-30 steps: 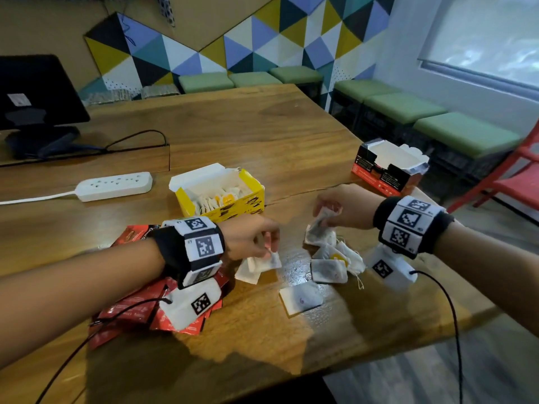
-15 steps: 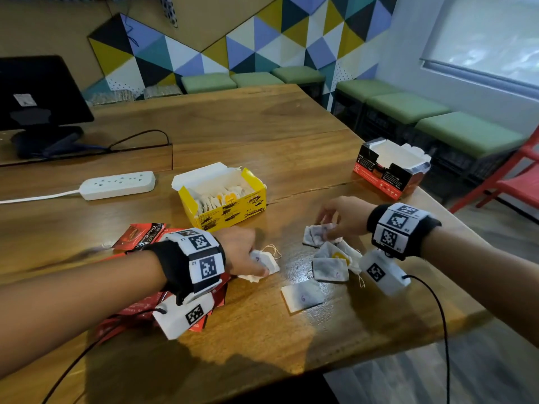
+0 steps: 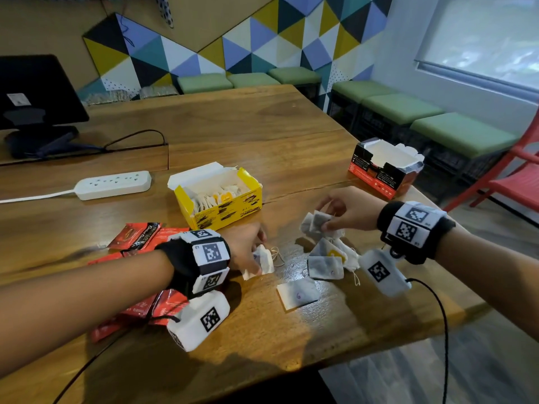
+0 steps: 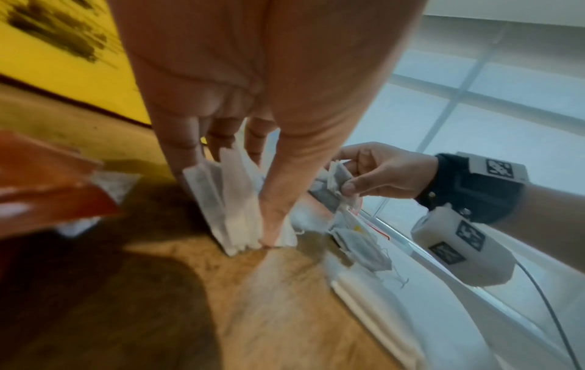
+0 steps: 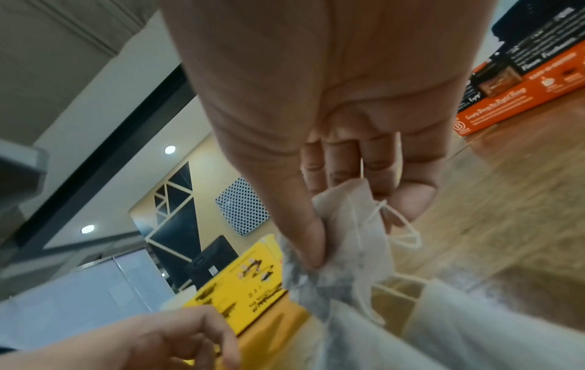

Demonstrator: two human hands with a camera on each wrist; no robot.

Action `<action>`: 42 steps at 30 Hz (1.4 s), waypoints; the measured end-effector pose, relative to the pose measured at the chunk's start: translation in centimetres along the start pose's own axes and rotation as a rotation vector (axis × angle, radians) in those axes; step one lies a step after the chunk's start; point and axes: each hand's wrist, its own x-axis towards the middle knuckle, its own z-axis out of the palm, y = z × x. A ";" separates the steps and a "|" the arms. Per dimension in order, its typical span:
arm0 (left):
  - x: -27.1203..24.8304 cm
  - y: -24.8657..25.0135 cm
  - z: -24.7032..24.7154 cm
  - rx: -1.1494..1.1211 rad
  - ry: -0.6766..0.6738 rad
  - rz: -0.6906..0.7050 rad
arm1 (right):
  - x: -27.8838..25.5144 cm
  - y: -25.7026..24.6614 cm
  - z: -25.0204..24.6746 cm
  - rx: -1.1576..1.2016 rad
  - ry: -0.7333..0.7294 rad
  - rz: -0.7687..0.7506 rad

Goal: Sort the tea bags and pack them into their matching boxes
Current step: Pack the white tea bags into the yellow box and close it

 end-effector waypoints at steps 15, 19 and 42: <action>-0.2 2.4 -0.7 -0.133 -0.225 0.304 | -3.8 2.9 0.5 0.395 -0.067 0.238; -0.4 4.4 0.7 0.169 -0.235 0.376 | -3.4 2.5 1.8 -0.082 -0.109 0.216; 0.6 7.4 2.5 0.254 -0.005 0.461 | -2.4 0.8 3.1 0.007 -0.072 0.142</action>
